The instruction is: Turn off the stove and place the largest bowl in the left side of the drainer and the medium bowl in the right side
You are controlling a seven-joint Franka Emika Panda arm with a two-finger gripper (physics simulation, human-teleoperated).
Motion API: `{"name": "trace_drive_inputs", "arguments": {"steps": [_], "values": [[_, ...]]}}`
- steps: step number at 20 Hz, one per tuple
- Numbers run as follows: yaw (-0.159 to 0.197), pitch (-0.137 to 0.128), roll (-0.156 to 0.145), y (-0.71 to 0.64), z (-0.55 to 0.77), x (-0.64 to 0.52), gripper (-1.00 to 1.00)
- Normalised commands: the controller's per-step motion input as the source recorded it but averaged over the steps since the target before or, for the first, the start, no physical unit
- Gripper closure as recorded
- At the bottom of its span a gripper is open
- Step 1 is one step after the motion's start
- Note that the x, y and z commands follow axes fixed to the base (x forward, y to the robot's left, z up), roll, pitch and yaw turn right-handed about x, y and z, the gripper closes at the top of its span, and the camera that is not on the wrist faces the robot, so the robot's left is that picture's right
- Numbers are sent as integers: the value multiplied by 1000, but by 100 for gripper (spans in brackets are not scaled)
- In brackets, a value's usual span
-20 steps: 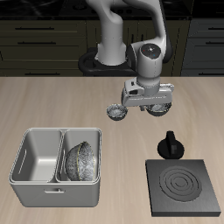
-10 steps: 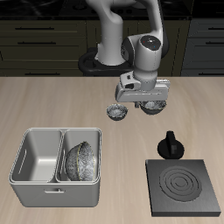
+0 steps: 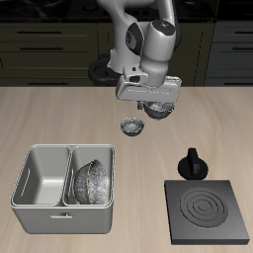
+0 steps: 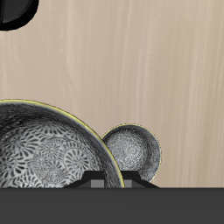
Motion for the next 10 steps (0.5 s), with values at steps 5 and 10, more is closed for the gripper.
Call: {"name": "trace_drive_inputs", "arguments": {"steps": [5,10], "values": [[4,-27,-56,-526,359,132,100],[38,-15,-52,-691,305,278,100]]}}
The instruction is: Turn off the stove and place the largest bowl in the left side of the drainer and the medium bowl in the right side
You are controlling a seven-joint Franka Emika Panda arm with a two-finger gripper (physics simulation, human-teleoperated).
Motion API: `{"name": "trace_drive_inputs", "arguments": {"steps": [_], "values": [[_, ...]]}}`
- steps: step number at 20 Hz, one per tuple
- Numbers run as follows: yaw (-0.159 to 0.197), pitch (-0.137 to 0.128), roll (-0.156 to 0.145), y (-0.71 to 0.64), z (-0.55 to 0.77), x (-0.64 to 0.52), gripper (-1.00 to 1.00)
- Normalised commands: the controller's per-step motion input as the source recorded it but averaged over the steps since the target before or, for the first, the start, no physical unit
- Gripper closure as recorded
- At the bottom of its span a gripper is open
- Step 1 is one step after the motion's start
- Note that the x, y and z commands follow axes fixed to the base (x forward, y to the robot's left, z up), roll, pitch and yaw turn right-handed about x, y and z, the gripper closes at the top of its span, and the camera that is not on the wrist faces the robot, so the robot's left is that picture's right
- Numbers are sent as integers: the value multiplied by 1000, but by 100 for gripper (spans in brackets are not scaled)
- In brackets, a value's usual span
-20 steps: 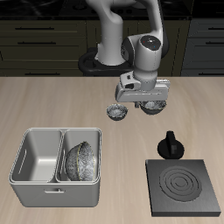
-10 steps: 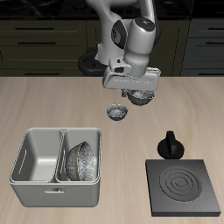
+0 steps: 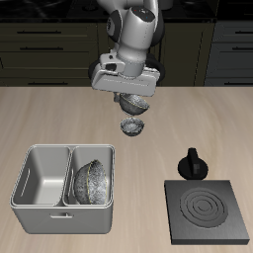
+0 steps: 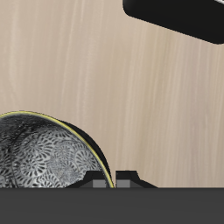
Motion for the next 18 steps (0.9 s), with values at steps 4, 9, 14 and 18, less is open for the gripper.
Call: {"name": "trace_drive_inputs", "arguments": {"steps": [4,9,14,18], "values": [[-5,-7,25,-551,242,250,100],[-44,5,-9,-553,212,180,100],[-19,-49,-59,-592,333,172,100],[-31,-17,-81,-619,297,242,100]]}}
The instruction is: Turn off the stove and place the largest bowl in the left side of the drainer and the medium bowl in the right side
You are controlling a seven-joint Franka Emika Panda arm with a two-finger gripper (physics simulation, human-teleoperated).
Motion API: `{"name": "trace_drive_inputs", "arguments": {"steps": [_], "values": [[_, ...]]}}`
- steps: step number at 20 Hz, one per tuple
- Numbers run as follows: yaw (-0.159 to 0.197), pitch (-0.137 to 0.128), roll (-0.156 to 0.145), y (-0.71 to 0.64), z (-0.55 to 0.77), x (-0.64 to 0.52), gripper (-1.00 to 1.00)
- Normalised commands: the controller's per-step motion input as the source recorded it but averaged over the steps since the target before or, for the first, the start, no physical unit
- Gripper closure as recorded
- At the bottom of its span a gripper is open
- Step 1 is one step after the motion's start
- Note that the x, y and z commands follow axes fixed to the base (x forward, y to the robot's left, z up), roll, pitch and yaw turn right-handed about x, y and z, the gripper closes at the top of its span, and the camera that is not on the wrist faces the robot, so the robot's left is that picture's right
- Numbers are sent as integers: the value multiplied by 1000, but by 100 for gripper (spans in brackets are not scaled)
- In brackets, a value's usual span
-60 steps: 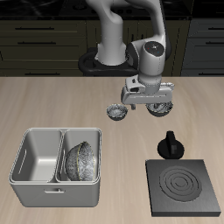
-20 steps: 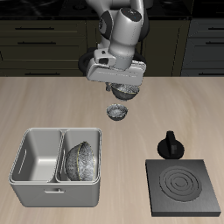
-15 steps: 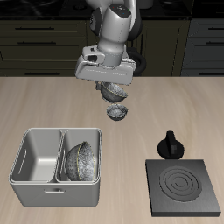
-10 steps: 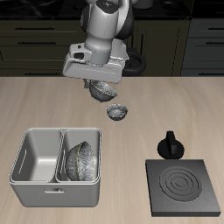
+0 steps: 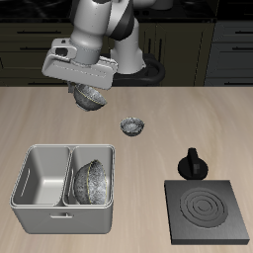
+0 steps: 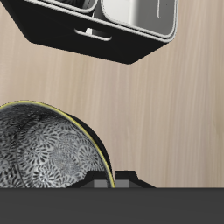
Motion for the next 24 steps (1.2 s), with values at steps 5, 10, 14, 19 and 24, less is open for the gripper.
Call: {"name": "trace_drive_inputs", "arguments": {"steps": [5,10,14,19,24], "values": [[-44,-13,-6,-265,258,144,100],[-36,3,27,-220,258,242,100],[-55,-6,58,-164,174,224,100],[-69,1,82,-313,260,308,100],[-1,2,50,-222,150,232,100]]}}
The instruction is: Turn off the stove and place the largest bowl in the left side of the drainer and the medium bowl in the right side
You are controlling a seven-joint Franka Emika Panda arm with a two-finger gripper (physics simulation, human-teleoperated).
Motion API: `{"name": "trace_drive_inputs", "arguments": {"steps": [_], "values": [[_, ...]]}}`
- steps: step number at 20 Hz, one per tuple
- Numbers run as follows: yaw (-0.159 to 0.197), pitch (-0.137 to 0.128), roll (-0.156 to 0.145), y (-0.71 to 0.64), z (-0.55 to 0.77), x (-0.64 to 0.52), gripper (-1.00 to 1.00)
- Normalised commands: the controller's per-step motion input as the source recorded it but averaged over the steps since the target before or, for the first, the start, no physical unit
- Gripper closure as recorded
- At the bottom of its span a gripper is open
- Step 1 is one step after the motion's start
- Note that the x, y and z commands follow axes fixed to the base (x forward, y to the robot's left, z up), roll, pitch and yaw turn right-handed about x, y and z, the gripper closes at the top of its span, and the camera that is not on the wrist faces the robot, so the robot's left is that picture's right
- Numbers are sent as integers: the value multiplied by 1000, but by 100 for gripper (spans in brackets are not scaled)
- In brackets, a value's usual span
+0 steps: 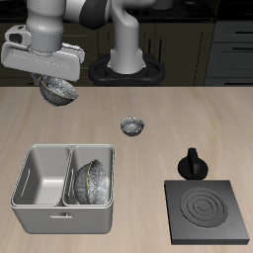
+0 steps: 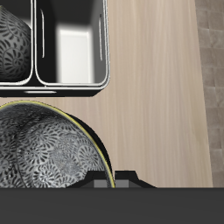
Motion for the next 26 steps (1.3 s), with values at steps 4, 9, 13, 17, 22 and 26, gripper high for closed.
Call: {"name": "trace_drive_inputs", "arguments": {"steps": [4,9,13,17,22,26], "values": [[-8,-71,-16,-331,237,272,100],[-61,-29,-71,-365,217,210,100],[-10,12,-27,-143,74,223,100],[20,1,-13,-72,10,264,100],[-1,5,-1,49,-50,312,100],[11,-26,43,156,-24,217,100]]}}
